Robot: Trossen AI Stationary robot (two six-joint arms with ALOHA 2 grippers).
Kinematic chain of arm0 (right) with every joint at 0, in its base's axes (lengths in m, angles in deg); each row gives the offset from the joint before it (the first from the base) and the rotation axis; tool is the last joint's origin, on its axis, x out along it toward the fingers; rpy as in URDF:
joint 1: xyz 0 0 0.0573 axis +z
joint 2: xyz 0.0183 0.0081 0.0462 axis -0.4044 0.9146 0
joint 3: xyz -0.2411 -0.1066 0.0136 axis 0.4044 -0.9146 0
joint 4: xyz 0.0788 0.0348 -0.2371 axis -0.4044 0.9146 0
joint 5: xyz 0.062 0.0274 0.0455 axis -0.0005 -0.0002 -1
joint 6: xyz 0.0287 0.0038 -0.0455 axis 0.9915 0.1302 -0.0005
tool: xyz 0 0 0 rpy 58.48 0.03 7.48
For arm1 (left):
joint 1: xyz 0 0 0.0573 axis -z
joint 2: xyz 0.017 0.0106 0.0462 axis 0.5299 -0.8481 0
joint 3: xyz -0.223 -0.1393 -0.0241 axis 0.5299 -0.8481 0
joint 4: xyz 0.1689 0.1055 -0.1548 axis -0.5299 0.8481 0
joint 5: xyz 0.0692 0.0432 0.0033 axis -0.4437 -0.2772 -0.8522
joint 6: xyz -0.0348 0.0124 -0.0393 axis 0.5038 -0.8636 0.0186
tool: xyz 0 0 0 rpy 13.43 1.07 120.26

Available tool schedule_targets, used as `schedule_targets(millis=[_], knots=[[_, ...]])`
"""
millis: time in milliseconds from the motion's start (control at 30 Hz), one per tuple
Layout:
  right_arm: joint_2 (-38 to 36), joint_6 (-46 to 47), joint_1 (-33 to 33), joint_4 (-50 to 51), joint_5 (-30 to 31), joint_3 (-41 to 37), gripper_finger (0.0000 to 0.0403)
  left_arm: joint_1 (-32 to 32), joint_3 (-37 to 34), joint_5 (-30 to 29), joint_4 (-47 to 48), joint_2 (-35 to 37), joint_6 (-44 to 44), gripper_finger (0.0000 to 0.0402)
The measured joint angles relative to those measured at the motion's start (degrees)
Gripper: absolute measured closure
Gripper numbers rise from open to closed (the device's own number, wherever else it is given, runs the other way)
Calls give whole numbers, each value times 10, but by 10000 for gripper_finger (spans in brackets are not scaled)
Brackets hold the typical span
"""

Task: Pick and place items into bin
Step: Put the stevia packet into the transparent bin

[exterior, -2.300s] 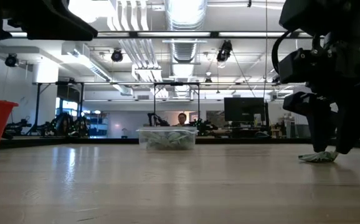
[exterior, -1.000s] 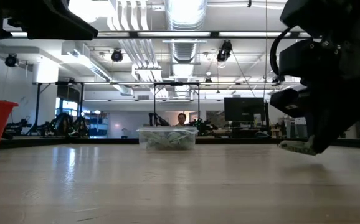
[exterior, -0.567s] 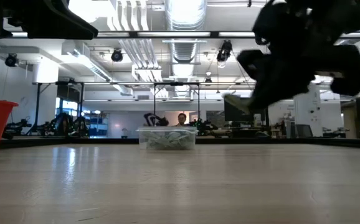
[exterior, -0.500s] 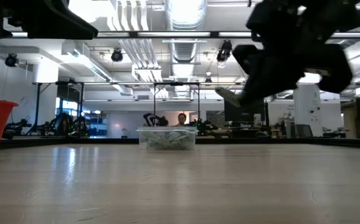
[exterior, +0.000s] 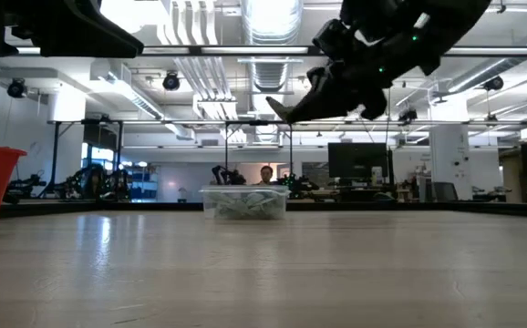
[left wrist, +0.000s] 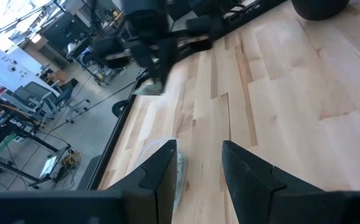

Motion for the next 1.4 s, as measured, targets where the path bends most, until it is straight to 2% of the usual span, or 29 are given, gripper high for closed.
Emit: schedule_targets(millis=[167,300,600,800,1000,1233,1400], knots=[[8,-1,-54,-73,-79,1,394,0,0,0,0,0,-1,291],[49,-8,-77,-129,-123,12,394,0,0,0,-4,0,-1,291],[175,-8,-101,-112,-124,107,394,0,0,0,-5,0,-1,291],[236,20,-112,2,-122,192,394,0,0,0,-4,0,-1,291],[260,47,-113,50,-118,232,394,0,0,0,-4,0,-1,291],[265,48,-117,53,-116,232,394,0,0,0,-4,0,-1,291],[263,85,-126,56,-118,230,388,0,0,0,-4,0,-1,291]])
